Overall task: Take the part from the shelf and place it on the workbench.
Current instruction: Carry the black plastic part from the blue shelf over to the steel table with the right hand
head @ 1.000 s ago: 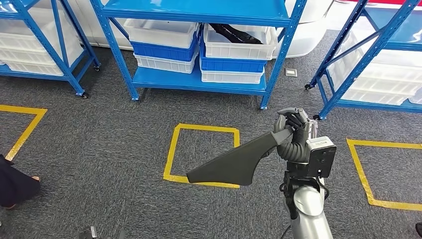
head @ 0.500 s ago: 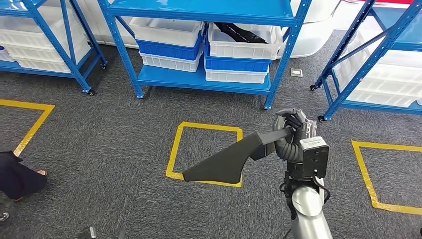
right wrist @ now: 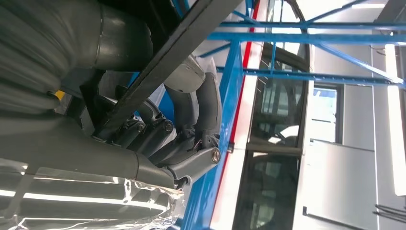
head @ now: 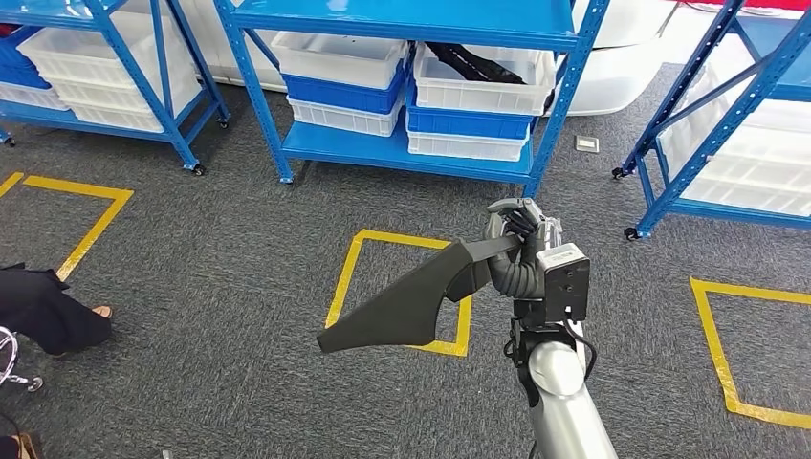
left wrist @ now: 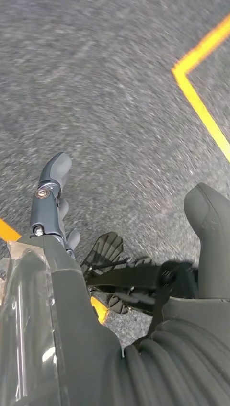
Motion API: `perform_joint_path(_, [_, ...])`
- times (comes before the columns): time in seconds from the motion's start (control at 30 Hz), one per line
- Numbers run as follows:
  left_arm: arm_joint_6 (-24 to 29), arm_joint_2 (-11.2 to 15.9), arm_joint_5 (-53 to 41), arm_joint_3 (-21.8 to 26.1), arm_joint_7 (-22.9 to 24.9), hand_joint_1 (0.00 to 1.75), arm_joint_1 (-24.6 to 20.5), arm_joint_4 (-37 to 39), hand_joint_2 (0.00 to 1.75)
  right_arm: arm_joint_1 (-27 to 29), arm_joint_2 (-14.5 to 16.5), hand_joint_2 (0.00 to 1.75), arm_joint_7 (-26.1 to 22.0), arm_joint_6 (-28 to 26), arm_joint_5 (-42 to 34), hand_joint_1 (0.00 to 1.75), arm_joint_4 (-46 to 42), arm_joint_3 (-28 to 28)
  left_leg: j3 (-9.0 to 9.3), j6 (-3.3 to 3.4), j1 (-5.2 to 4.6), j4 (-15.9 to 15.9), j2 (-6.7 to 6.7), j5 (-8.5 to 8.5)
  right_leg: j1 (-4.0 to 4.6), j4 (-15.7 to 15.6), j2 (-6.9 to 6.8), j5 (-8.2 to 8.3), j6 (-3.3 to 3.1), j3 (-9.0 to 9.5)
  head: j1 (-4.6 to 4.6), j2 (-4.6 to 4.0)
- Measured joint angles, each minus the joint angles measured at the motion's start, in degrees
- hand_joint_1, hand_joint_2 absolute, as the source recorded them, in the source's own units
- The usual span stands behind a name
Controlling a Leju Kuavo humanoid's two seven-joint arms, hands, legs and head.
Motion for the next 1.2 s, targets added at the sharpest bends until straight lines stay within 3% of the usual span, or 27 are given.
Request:
perform_joint_path(0.07, [0.1, 0.3, 1.0, 0.6, -0.7, 0.00, 0.0, 0.0, 1.75, -1.1, 0.7, 1.75, -0.1, 0.4, -0.3, 1.75, 1.0, 0.9, 5.12, 0.05, -0.04, -7.9, 1.92, 2.11, 0.20, 0.3, -0.69, 0.08, 0.42, -0.21, 0.01, 0.00])
perform_joint_path(0.1, [0.1, 0.5, 1.4, 0.9, -1.1, 0.00, 0.0, 0.0, 1.75, -2.0, 1.1, 1.75, -0.3, 0.5, -0.5, 1.75, 1.6, 1.5, 6.47, 0.19, -0.18, -10.3, 2.56, 2.59, 0.36, 0.5, -0.92, 0.06, 0.72, -0.26, 0.15, 0.00])
perform_joint_path(0.13, [0.1, 0.7, 2.0, 1.3, -1.4, 0.00, 0.1, -0.1, 1.75, -2.9, 1.7, 1.75, -0.4, 0.7, -0.7, 1.75, 2.4, 2.1, 6.80, 0.42, -0.39, -11.3, 2.87, 2.67, 0.53, 0.6, -1.15, 0.06, 1.09, -0.27, 0.27, 0.00])
perform_joint_path(0.2, [0.1, 1.1, 3.1, 2.4, -2.1, 0.00, 0.5, -0.1, 1.75, -5.1, 3.0, 1.75, -0.7, 0.9, -1.5, 1.75, 4.5, 3.4, 6.30, 1.31, -0.85, -11.4, 2.02, 3.05, 0.64, 0.4, -1.63, 0.20, 2.01, -0.27, 0.49, 0.00])
perform_joint_path(0.27, [0.1, 1.5, 4.5, 3.7, -3.0, 0.00, 1.1, -0.1, 1.75, -7.5, 4.4, 1.75, -0.8, 1.5, -2.4, 1.75, 7.4, 4.9, 6.39, 2.42, -0.96, -11.7, 1.31, 3.74, 0.48, 1.7, -0.95, -0.62, 2.56, -1.10, 0.50, 0.00])
perform_joint_path(0.33, [0.4, 1.7, 5.9, 5.3, -3.6, 0.00, 1.6, -0.1, 1.75, -9.7, 5.6, 1.75, -1.0, 2.4, -3.2, 1.75, 10.4, 6.2, 6.44, 3.16, -0.90, -11.9, 0.53, 4.26, 0.28, 7.4, 0.70, -3.60, 2.32, -3.71, 0.54, 0.00])
perform_joint_path(0.4, [0.8, 1.9, 6.7, 6.8, -3.9, 0.00, 2.2, -0.1, 1.75, -11.4, 6.7, 1.75, -1.4, 2.9, -3.7, 1.75, 13.5, 7.2, 6.20, 3.35, -1.08, -11.8, -0.64, 4.39, 0.35, 15.4, 1.56, -6.79, 2.12, -7.21, 0.56, 0.00])
perform_joint_path(0.43, [1.0, 1.9, 6.9, 7.4, -4.0, 0.00, 2.5, -0.1, 1.75, -12.0, 7.1, 1.75, -1.5, 2.9, -3.9, 1.75, 14.8, 7.7, 6.14, 3.37, -1.22, -11.8, -1.36, 4.40, 0.45, 17.6, 1.73, -7.36, 2.22, -8.15, 0.57, 0.00])
perform_joint_path(0.47, [1.1, 1.9, 7.0, 7.9, -4.0, 0.00, 2.7, -0.1, 1.75, -12.5, 7.6, 1.75, -1.6, 2.9, -4.0, 1.75, 16.0, 8.0, 6.14, 3.38, -1.38, -11.8, -2.12, 4.41, 0.54, 17.4, 1.90, -6.94, 2.37, -8.00, 0.59, 0.00])
perform_joint_path(0.5, [1.1, 1.9, 7.0, 8.3, -4.0, 0.00, 2.8, -0.1, 1.75, -12.9, 8.0, 1.75, -1.7, 2.9, -4.0, 1.75, 16.8, 8.3, 6.17, 3.38, -1.53, -11.8, -2.87, 4.42, 0.69, 14.6, 2.17, -5.61, 2.45, -6.72, 0.60, 0.00])
perform_joint_path(0.6, [1.1, 1.8, 7.0, 9.2, -4.1, 0.00, 3.0, -0.1, 1.75, -14.4, 8.8, 1.75, -1.9, 2.9, -4.1, 1.75, 18.4, 9.0, 6.10, 3.09, -1.81, -11.8, -4.73, 4.51, 1.33, 2.7, 4.40, -1.00, 1.47, -1.17, 0.48, 0.00])
perform_joint_path(0.63, [1.1, 1.8, 7.0, 9.4, -4.2, 0.00, 3.1, -0.1, 1.75, -14.8, 9.1, 1.75, -1.9, 2.9, -4.1, 1.75, 18.8, 9.1, 5.94, 2.85, -1.76, -11.8, -5.13, 4.61, 1.48, 0.9, 4.90, -0.41, 1.06, -0.31, 0.43, 0.00])
perform_joint_path(0.7, [1.2, 1.8, 7.1, 9.8, -4.2, 0.00, 3.4, -0.1, 1.75, -15.3, 9.6, 1.75, -2.0, 2.9, -4.2, 1.75, 19.5, 9.3, 5.66, 2.22, -1.56, -12.0, -5.80, 4.86, 1.46, 0.2, 4.52, -0.19, 0.68, 0.05, 0.44, 0.00])
perform_joint_path(0.73, [1.3, 1.9, 7.2, 10.0, -4.2, 0.00, 3.5, -0.1, 1.75, -15.5, 9.8, 1.75, -2.0, 3.0, -4.2, 1.75, 19.8, 9.3, 5.54, 1.94, -1.53, -11.9, -5.57, 4.76, 1.12, -0.2, 4.13, 0.03, 0.48, 0.23, 0.44, 0.00])
perform_joint_path(0.8, [1.8, 1.9, 7.7, 10.4, -4.3, 0.00, 3.5, -0.1, 1.75, -16.0, 10.5, 1.75, -2.0, 3.4, -4.2, 1.75, 20.3, 9.7, 4.31, 1.46, -1.62, -9.5, -3.63, 3.13, 0.38, -1.2, 3.19, 0.45, -0.11, 0.65, 0.35, 0.00])
perform_joint_path(0.87, [2.5, 2.0, 8.3, 11.0, -4.5, 0.00, 3.5, -0.1, 1.75, -16.7, 11.3, 1.75, -2.1, 4.1, -4.3, 1.75, 21.3, 10.3, 0.78, 0.90, -1.45, -2.7, -1.45, -0.28, 0.20, -1.5, 2.25, 0.52, -0.47, 0.82, 0.29, 0.00])
perform_joint_path(0.9, [2.9, 2.0, 8.6, 11.4, -4.6, 0.00, 3.5, -0.1, 1.75, -17.0, 11.7, 1.75, -2.1, 4.4, -4.4, 1.75, 22.1, 10.6, -1.27, 0.49, -1.23, 1.0, -1.11, -1.65, 0.22, -1.5, 1.75, 0.47, -0.51, 0.82, 0.28, 0.00])
perform_joint_path(0.93, [3.3, 2.0, 8.9, 11.8, -4.7, 0.00, 3.6, -0.1, 1.75, -17.4, 12.1, 1.75, -2.1, 4.7, -4.5, 1.75, 23.0, 11.0, -2.76, 0.09, -0.95, 3.6, -0.91, -2.17, 0.22, -1.5, 1.26, 0.44, -0.53, 0.84, 0.28, 0.00])
perform_joint_path(0.97, [3.5, 1.9, 9.1, 12.2, -4.8, 0.00, 3.6, -0.1, 1.75, -17.7, 12.5, 1.75, -2.2, 4.9, -4.6, 1.75, 23.8, 11.3, -3.22, -0.31, -0.61, 4.0, -0.67, -1.54, 0.18, -1.5, 0.79, 0.37, -0.48, 0.86, 0.27, 0.00])
perform_joint_path(1.0, [3.7, 1.9, 9.2, 12.5, -5.0, 0.00, 3.7, -0.1, 1.75, -18.0, 12.9, 1.75, -2.3, 5.1, -4.7, 1.75, 24.5, 11.6, -2.53, -0.68, -0.25, 2.2, -0.24, 0.04, 0.09, -1.3, 0.33, 0.24, -0.36, 0.88, 0.27, 0.00])
perform_joint_path(1.07, [3.8, 1.8, 9.3, 13.1, -5.2, 0.00, 3.6, -0.1, 1.75, -18.9, 13.7, 1.75, -2.6, 5.2, -5.0, 1.75, 25.7, 12.1, 1.27, -1.40, 0.27, -5.6, 1.65, 3.84, 0.05, -0.7, -0.48, -0.35, 0.26, 0.83, 0.15, 0.00])
perform_joint_path(1.1, [3.7, 1.6, 9.3, 13.3, -5.3, 0.00, 3.6, -0.1, 1.75, -19.5, 14.0, 1.75, -2.7, 5.2, -5.2, 1.75, 26.2, 12.3, 2.84, -1.38, 0.33, -8.7, 2.25, 4.96, 0.23, -0.2, -0.83, -0.76, 0.68, 0.72, 0.10, 0.00])
perform_joint_path(1.13, [3.6, 1.5, 9.2, 13.5, -5.3, 0.00, 3.5, -0.1, 1.75, -20.1, 14.2, 1.75, -2.8, 5.2, -5.5, 1.75, 26.6, 12.5, 3.72, -1.14, 0.27, -10.5, 2.59, 5.41, 0.47, 0.1, -1.16, -1.10, 1.08, 0.61, 0.18, 0.00])
perform_joint_path(1.2, [3.4, 1.4, 9.1, 13.8, -5.4, 0.00, 3.5, -0.2, 1.75, -21.2, 14.5, 1.75, -2.9, 5.2, -5.9, 1.75, 27.5, 12.8, 3.64, -0.03, -0.18, -11.0, 1.68, 5.45, 0.98, 0.2, -1.93, -1.35, 1.83, 0.61, 0.50, 0.00])
